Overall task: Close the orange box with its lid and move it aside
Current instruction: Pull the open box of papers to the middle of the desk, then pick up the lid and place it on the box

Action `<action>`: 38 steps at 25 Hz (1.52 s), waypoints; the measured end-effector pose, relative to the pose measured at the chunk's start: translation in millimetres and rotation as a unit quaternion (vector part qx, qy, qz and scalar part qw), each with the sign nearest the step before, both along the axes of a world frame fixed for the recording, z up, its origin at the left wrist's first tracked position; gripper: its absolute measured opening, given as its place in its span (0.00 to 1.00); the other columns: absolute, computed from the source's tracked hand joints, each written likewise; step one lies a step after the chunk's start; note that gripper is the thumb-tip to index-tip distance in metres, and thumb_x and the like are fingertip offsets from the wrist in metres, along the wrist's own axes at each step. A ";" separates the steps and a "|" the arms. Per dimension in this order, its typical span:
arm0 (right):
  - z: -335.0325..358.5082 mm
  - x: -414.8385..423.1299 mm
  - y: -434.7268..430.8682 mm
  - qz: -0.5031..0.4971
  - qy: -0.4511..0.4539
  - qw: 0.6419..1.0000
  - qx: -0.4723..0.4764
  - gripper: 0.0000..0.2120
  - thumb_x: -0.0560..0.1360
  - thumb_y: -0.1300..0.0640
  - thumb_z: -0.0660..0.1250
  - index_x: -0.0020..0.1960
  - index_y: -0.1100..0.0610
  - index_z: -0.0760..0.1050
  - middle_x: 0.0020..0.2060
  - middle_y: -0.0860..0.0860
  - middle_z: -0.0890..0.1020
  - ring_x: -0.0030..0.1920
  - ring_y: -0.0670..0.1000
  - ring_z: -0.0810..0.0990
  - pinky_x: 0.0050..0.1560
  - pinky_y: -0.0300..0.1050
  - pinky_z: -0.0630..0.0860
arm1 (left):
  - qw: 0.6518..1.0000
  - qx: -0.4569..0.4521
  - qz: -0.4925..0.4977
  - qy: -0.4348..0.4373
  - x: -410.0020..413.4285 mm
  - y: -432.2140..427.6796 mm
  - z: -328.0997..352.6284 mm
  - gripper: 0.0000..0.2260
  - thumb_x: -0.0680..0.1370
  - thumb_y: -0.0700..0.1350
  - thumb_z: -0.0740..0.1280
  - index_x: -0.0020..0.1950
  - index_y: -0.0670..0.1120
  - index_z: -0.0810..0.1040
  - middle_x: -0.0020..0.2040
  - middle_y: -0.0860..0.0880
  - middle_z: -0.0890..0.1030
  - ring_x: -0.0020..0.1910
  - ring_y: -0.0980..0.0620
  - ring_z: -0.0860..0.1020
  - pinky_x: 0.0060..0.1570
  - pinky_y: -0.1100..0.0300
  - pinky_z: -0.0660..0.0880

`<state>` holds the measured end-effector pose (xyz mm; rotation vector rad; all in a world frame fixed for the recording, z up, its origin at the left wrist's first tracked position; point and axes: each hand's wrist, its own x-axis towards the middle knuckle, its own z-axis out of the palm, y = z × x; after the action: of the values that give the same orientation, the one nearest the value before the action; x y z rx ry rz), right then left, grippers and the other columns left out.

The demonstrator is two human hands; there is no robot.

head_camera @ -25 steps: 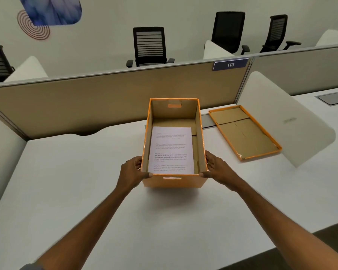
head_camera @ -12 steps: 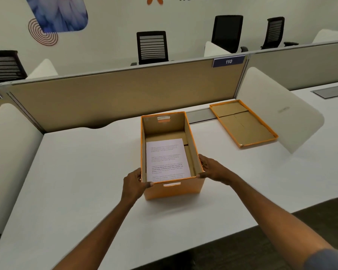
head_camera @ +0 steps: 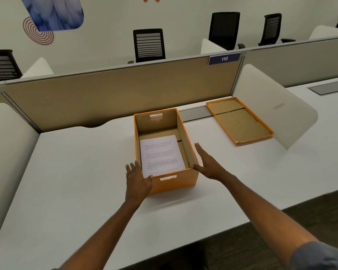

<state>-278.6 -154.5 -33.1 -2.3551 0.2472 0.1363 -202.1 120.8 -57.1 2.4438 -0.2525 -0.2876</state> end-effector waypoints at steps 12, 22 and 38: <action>-14.4 -63.2 -174.6 -0.074 -0.047 0.986 -0.138 0.38 0.84 0.44 0.56 0.83 0.60 0.41 0.84 0.55 0.45 0.84 0.55 0.42 0.82 0.48 0.44 | 0.966 -0.003 -0.224 -0.133 -57.0 -221.8 11.9 0.30 0.85 0.51 0.55 0.83 0.45 0.45 0.84 0.48 0.41 0.82 0.50 0.38 0.81 0.54 0.40; -25.8 -96.4 -323.4 -0.100 -0.060 0.984 -0.137 0.36 0.85 0.43 0.55 0.83 0.59 0.42 0.84 0.53 0.45 0.83 0.52 0.40 0.81 0.45 0.44 | 0.956 0.030 -0.258 -0.135 -82.5 -406.5 -14.3 0.29 0.85 0.48 0.54 0.83 0.42 0.46 0.84 0.45 0.43 0.83 0.47 0.39 0.81 0.53 0.41; -112.9 -23.1 -443.4 -0.077 0.050 0.981 -0.173 0.35 0.85 0.45 0.54 0.83 0.61 0.44 0.84 0.57 0.47 0.84 0.57 0.43 0.81 0.50 0.44 | 0.944 0.108 -0.309 -0.028 -8.6 -546.6 -111.7 0.28 0.86 0.47 0.54 0.82 0.40 0.47 0.84 0.42 0.48 0.83 0.45 0.46 0.82 0.51 0.47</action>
<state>-301.7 -597.9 -146.0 -2.6635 0.5387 0.1477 -210.7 -425.8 -168.8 2.5255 -1.0708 -0.5368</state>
